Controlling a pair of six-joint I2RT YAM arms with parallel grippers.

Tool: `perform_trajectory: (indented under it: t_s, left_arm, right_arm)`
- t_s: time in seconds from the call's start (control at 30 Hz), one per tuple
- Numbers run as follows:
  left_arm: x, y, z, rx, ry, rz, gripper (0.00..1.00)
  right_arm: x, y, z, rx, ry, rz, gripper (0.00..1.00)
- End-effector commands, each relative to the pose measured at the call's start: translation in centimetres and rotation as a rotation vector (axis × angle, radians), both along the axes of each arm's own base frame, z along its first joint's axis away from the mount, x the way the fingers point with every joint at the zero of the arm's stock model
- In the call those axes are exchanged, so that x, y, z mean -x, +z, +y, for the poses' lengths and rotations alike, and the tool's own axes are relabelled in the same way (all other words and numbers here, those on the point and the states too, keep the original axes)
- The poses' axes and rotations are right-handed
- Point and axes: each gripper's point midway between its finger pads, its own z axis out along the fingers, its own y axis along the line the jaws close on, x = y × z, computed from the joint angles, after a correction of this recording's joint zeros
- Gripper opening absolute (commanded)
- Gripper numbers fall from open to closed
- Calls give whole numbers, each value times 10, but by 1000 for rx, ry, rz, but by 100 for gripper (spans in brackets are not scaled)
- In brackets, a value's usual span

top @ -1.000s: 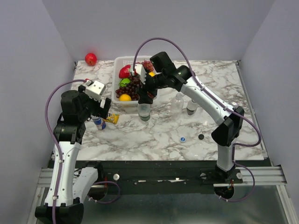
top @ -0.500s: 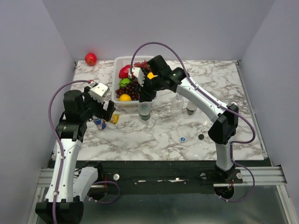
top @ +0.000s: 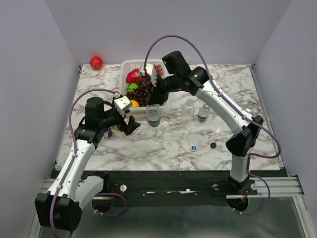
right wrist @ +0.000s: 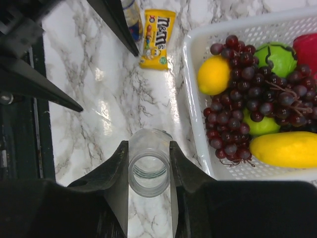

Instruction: Screw on the bottle caps

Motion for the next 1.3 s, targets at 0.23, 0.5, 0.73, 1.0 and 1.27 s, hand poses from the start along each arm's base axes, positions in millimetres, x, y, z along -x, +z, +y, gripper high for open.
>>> perform_trajectory:
  t_s: [0.23, 0.5, 0.73, 1.0, 1.27]
  left_arm:
    - [-2, 29, -53, 116, -174, -24, 99]
    - [27, 32, -93, 181, -380, 71, 99]
    - [49, 37, -103, 178, -461, 117, 99]
    - [34, 35, -104, 209, -376, 98, 99]
    - [25, 50, -115, 278, -387, 95, 99]
  right_arm:
    - [47, 85, 4, -232, 25, 123, 1]
    - [48, 103, 9, -288, 23, 130, 1]
    - [35, 114, 0, -303, -37, 88, 1]
    - [45, 148, -15, -489, -57, 264, 1]
    - [47, 146, -11, -519, -64, 322, 1]
